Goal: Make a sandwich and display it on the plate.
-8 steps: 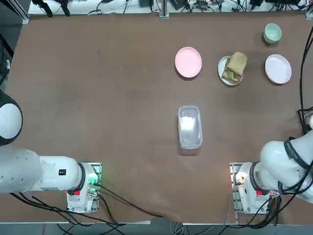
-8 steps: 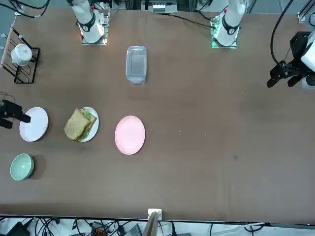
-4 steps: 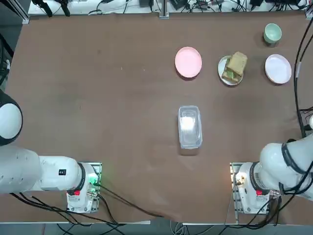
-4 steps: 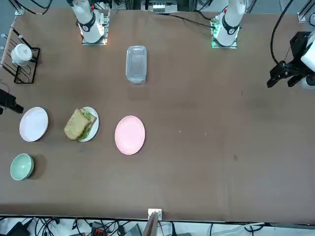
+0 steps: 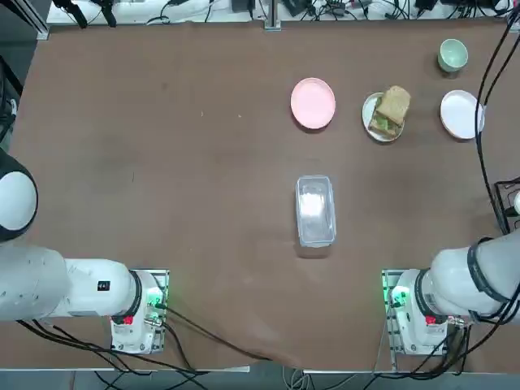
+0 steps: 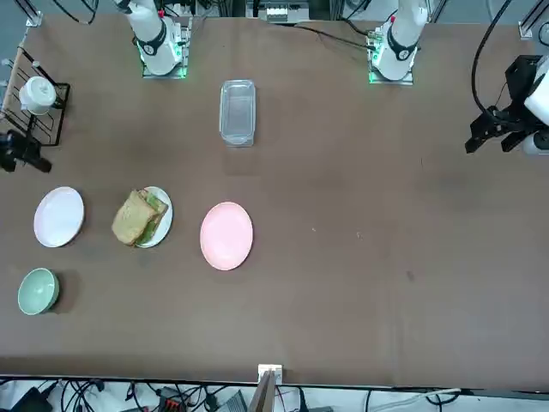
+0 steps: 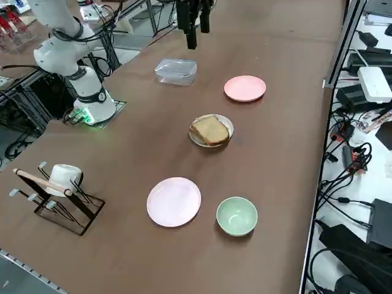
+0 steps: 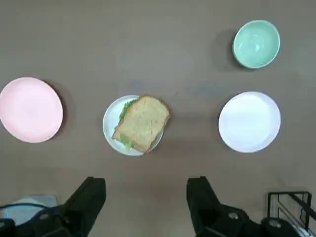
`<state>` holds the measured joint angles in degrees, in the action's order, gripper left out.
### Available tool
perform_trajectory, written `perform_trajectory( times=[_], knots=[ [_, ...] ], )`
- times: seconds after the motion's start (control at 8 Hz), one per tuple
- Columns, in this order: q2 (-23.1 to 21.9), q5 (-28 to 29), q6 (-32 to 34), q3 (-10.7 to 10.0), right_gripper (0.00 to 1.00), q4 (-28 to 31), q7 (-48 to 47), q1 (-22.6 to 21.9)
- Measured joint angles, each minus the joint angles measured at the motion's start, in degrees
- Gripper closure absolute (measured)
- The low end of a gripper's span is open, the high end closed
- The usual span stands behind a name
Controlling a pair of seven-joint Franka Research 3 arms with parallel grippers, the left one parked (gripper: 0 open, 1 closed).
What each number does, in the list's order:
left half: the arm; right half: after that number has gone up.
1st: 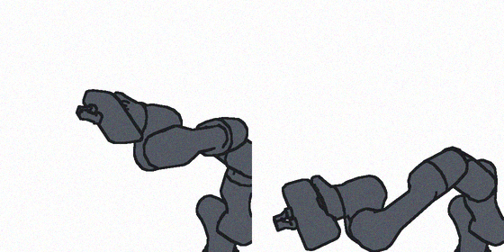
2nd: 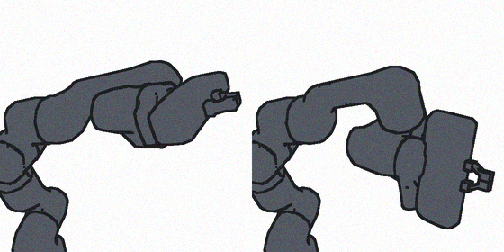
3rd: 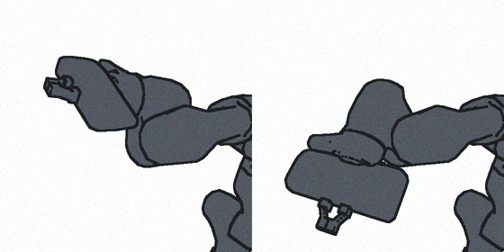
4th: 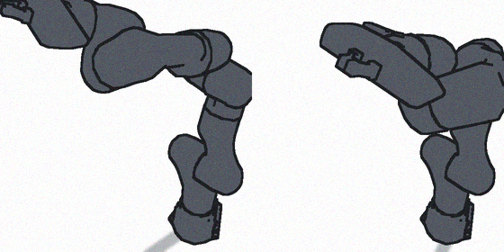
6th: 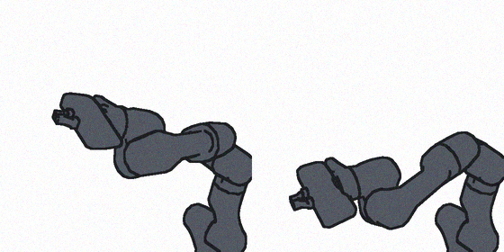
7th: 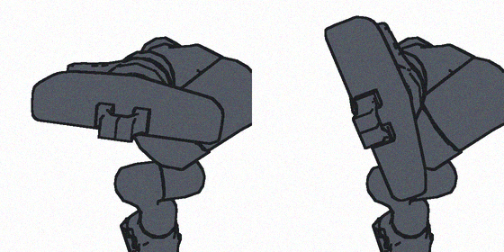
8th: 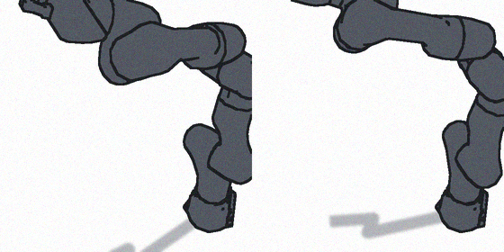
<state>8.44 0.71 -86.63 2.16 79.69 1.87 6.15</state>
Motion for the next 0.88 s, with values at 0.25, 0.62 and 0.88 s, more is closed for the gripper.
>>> perform_trajectory(
  times=[0.25,0.62,0.88],
  knots=[
    [-4.3,1.5,-0.2,-9.3,0.00,5.4,0.2,-8.1],
    [-10.2,1.7,-3.5,-11.4,0.00,11.6,0.2,-12.6],
    [-12.3,1.7,-4.1,-11.4,0.00,13.1,0.0,-14.2]
  ],
)
